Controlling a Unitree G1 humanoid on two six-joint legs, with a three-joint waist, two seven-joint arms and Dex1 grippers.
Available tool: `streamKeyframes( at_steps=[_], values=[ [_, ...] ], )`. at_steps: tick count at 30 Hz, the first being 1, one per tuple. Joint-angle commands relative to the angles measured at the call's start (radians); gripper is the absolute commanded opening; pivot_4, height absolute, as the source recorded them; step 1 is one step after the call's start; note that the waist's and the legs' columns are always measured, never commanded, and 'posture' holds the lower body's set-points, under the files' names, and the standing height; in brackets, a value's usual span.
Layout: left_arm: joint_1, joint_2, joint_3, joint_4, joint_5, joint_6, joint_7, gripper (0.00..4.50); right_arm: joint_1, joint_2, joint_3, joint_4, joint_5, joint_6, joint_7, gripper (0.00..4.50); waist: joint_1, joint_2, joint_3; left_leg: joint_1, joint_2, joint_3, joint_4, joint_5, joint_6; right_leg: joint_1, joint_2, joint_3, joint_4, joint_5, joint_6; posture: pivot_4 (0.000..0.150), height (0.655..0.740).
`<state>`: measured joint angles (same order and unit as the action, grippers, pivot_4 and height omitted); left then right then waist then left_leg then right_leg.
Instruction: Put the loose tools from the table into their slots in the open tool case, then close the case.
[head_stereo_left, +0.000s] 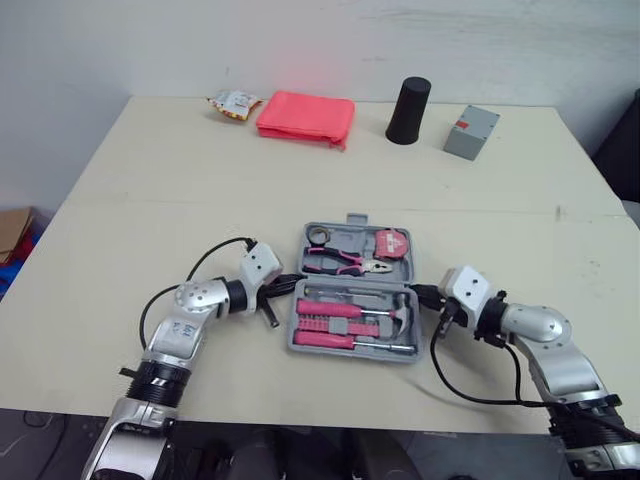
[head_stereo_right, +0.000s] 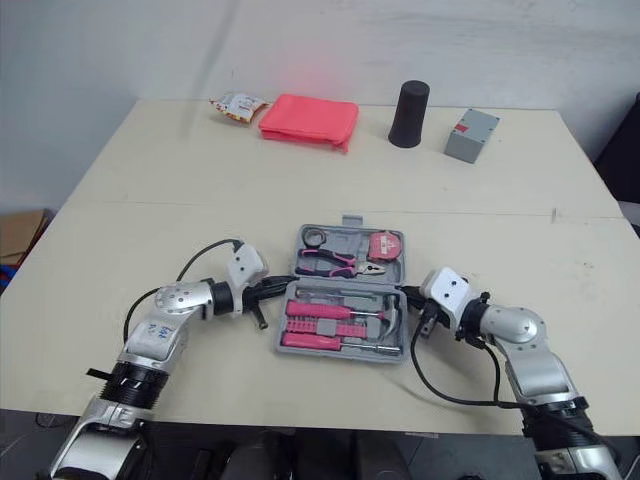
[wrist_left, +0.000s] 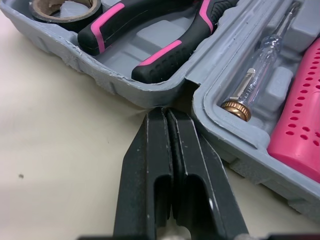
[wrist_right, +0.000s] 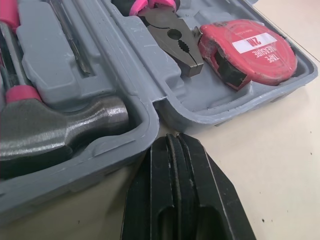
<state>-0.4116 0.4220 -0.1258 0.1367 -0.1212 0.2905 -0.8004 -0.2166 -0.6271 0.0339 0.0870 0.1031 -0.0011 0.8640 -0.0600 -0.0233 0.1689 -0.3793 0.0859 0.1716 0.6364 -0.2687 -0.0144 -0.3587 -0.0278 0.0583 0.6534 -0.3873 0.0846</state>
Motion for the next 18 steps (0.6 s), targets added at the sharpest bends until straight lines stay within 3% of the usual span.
streamKeyframes(
  at_steps=[1,7,12,16,18],
  values=[
    [0.030,0.000,-0.028,-0.053,-0.022,0.025,-0.036,0.00,-0.019,0.011,0.029,-0.006,-0.004,-0.038,0.021,0.07,0.000,0.000,0.000,0.000,0.000,0.000,0.000,0.000,0.000,0.000,0.000,0.000,0.000,0.000,0.000,0.150,0.7400],
    [0.052,0.023,-0.007,-0.053,0.002,0.036,0.004,0.00,-0.028,0.001,0.025,0.035,-0.011,-0.046,0.035,0.07,0.000,-0.001,0.000,0.004,0.000,0.002,-0.002,0.000,0.000,0.002,0.000,0.001,0.000,0.000,0.000,0.150,0.7400],
    [0.067,0.078,0.065,-0.036,0.011,0.074,0.062,0.00,0.027,-0.054,-0.090,0.011,-0.040,-0.022,-0.081,0.07,0.001,-0.001,0.000,0.004,0.000,0.002,-0.003,0.000,0.000,0.002,-0.001,0.002,0.000,0.000,-0.001,0.150,0.7400],
    [0.055,0.135,0.161,-0.080,-0.086,0.130,0.020,1.27,0.085,-0.106,-0.234,-0.124,0.126,0.180,-0.064,1.42,0.001,-0.001,0.001,0.004,0.000,0.002,-0.005,0.000,0.000,0.002,-0.002,0.001,-0.001,0.000,-0.001,0.150,0.7400],
    [0.006,0.155,0.184,-0.111,-0.112,0.239,0.042,2.11,0.063,-0.114,-0.294,-0.221,0.252,0.490,-0.119,2.38,-0.001,-0.001,0.002,0.004,0.000,0.002,-0.006,0.000,0.000,0.001,-0.002,0.001,0.000,-0.001,-0.002,0.150,0.7400]
  ],
)
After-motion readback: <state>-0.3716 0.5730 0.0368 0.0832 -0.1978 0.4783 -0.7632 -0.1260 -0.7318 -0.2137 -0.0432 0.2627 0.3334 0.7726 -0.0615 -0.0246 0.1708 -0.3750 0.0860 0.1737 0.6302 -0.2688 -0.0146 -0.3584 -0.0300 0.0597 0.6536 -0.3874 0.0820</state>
